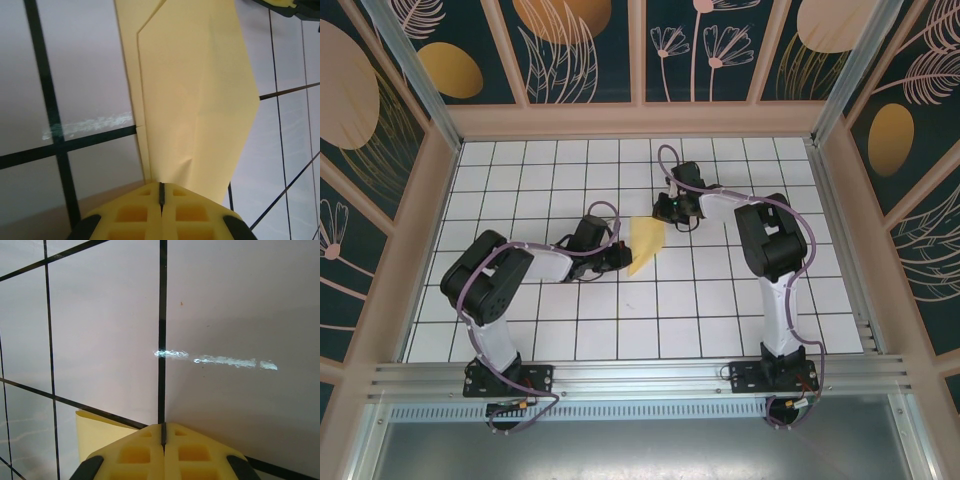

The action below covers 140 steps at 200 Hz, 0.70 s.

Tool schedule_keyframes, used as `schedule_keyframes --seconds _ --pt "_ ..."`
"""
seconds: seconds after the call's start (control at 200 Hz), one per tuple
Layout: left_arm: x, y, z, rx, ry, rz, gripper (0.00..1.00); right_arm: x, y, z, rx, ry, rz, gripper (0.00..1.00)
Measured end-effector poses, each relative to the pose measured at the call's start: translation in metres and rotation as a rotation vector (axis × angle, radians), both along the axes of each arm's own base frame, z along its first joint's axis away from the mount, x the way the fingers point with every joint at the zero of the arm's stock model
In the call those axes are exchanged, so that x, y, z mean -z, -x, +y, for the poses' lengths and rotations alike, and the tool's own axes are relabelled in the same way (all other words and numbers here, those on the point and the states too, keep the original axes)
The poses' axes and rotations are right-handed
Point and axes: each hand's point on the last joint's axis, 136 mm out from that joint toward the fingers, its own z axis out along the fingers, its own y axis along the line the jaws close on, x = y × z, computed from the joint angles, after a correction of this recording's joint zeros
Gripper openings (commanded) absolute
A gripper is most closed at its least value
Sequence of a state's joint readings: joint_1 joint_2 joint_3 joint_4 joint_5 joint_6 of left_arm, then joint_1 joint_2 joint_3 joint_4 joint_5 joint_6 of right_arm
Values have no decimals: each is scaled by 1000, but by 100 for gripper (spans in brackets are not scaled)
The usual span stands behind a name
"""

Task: Fold a paper plane with a square sheet of paper (pick it up from the middle)
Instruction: Fourth fold the wing at the center of the table.

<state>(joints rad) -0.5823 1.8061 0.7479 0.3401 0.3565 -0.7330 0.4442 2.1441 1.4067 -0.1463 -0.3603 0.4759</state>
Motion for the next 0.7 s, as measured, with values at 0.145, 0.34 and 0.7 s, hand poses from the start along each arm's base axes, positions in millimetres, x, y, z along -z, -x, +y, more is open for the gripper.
schedule_keyframes --seconds 0.145,0.34,0.7 --pt "-13 -3 4 -12 -28 -12 19 0 2 0 1 1 -13 2" --pt "-66 -34 -14 -17 33 -134 20 0 2 1 5 2 -30 2" --pt "-45 -49 -33 19 43 -87 22 0 2 2 8 1 -29 2"
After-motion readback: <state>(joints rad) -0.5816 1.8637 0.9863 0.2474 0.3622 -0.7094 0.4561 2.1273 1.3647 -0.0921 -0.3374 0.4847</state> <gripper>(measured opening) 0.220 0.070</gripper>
